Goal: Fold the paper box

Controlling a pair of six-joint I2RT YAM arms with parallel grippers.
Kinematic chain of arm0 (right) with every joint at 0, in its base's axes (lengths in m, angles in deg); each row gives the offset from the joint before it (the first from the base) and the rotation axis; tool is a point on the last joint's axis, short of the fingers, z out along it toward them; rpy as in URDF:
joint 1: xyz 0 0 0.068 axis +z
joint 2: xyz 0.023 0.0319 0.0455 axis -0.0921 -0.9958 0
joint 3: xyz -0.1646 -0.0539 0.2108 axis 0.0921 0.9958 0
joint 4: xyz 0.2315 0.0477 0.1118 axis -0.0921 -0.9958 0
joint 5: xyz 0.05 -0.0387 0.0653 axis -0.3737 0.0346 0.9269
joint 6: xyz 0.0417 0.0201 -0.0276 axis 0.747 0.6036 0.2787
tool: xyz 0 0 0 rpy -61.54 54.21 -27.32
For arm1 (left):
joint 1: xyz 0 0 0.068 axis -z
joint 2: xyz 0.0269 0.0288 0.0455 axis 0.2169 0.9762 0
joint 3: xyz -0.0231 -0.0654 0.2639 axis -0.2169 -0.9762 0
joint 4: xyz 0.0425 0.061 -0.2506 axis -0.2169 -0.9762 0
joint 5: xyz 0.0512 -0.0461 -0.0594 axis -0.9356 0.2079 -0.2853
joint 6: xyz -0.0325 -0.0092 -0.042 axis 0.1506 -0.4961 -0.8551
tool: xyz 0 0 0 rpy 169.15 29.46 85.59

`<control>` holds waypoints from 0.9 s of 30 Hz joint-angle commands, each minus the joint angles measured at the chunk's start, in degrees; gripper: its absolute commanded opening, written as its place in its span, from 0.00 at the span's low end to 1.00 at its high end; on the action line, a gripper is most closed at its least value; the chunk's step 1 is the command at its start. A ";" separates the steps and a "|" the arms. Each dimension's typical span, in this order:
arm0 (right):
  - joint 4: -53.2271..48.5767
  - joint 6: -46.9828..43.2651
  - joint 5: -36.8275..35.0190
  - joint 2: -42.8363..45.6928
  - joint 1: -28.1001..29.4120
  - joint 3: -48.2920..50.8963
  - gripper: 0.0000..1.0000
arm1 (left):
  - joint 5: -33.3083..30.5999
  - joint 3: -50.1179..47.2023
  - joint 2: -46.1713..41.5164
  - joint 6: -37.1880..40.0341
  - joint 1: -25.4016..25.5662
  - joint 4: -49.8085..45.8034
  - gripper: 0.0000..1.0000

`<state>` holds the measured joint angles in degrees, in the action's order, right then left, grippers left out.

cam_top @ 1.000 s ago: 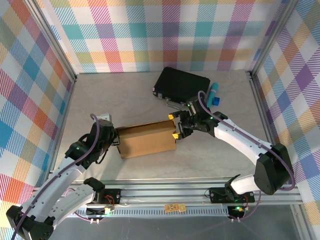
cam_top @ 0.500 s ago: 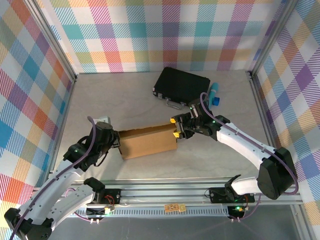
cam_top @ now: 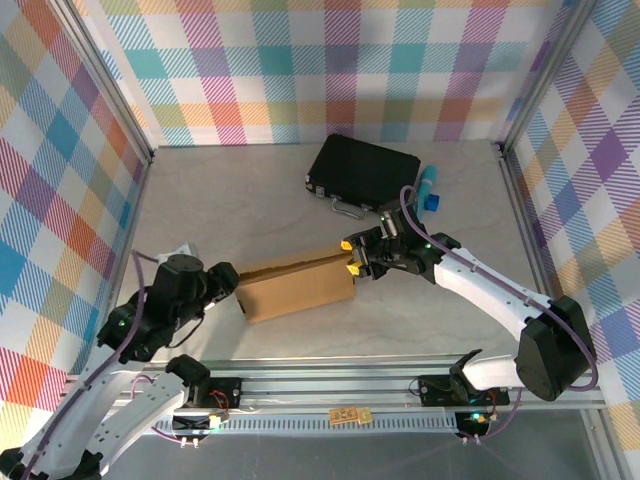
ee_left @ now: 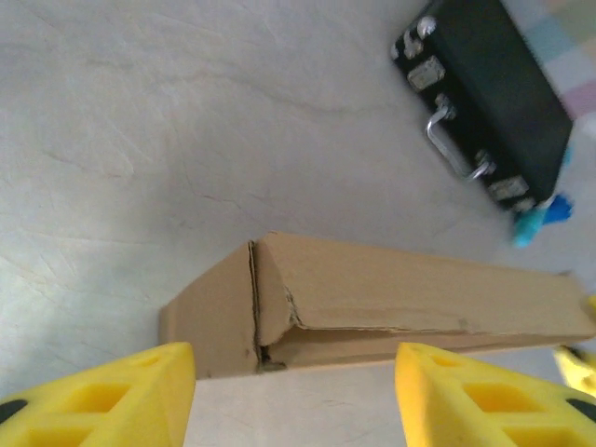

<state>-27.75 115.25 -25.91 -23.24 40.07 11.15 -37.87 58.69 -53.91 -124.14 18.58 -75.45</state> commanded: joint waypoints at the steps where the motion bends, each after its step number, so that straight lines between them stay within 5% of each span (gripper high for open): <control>1: -2.57 -1.51 -1.39 0.03 -0.16 1.90 0.44 | 0.24 3.58 -1.23 -14.78 0.53 -6.58 0.60; 9: -2.82 -1.84 -1.20 -0.06 -0.20 1.86 0.42 | 4.58 0.72 -0.18 -36.71 0.48 -5.13 0.70; 16: -2.94 -2.00 -1.20 0.53 -0.16 2.35 0.41 | 8.16 -7.07 -0.27 -49.59 0.53 5.51 0.70; 22: -3.26 -2.20 -1.00 0.88 -0.16 2.53 0.40 | 6.18 -10.62 0.72 -52.08 0.53 12.85 0.63; 27: -3.34 -2.10 -1.37 1.93 -0.18 3.52 0.38 | 8.27 -12.36 1.29 -52.23 0.53 12.11 0.44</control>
<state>-27.64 113.96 -25.52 -21.71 40.05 12.57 -30.73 47.83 -52.31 -175.15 18.58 -65.00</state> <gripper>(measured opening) 0.387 0.453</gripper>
